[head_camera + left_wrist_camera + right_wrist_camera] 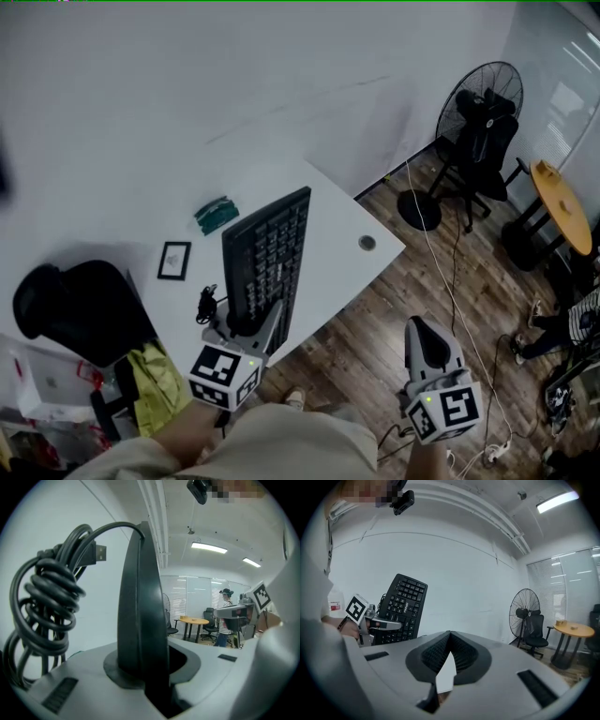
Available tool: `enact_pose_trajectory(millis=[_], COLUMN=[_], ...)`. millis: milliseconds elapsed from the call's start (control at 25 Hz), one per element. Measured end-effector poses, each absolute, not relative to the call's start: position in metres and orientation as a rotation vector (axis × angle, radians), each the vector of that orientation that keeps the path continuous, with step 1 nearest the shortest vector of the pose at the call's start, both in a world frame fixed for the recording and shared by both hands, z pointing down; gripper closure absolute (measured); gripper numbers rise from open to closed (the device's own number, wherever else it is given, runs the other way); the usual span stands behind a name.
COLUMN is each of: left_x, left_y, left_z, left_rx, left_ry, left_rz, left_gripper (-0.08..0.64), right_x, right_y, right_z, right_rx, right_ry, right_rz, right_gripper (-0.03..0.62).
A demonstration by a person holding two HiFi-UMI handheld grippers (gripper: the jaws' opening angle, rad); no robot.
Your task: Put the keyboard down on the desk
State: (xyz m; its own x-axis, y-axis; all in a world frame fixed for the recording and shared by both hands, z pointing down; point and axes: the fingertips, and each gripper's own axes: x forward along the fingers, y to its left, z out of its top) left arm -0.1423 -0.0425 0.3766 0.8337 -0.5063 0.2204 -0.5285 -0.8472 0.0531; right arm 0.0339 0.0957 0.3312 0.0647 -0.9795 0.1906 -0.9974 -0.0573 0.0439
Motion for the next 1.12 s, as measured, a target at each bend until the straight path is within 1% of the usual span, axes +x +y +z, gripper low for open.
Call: enact_pose_trajectory(millis=[160,680,840,1040,1120], left_x=[-0.137,-0.082,-0.05,0.015,0.024], left_y=[-0.059,-0.099,-0.117,-0.158,-0.167], left_z=[0.375,0.383,0.385,0.382,0.384], left_rx=[2.894,2.858,2.836,2.788,2.772], left_ry=[-0.841,-0.861,-0.908,-0.975,-1.016], left_rz=[0.287,0.257,0.269,0.333,0.336], left_gripper=[0.463,0.463,0.463,0.463,0.463], right_x=[0.042,0.102,0.137,0.206,0.216], right_y=[0.083,0.035,0.006,-0.047,-0.062], right_z=[0.333,0.343,0.348,0.35,0.352], right_rx=[2.152,2.133,2.098,2.015,1.974], right_ry=[-2.023,-2.057,-2.098,-2.176,-2.204], right_rz=[0.166,0.153,0.17,0.243,0.243], right_gripper=[0.568,0.568,0.568,0.568,0.568])
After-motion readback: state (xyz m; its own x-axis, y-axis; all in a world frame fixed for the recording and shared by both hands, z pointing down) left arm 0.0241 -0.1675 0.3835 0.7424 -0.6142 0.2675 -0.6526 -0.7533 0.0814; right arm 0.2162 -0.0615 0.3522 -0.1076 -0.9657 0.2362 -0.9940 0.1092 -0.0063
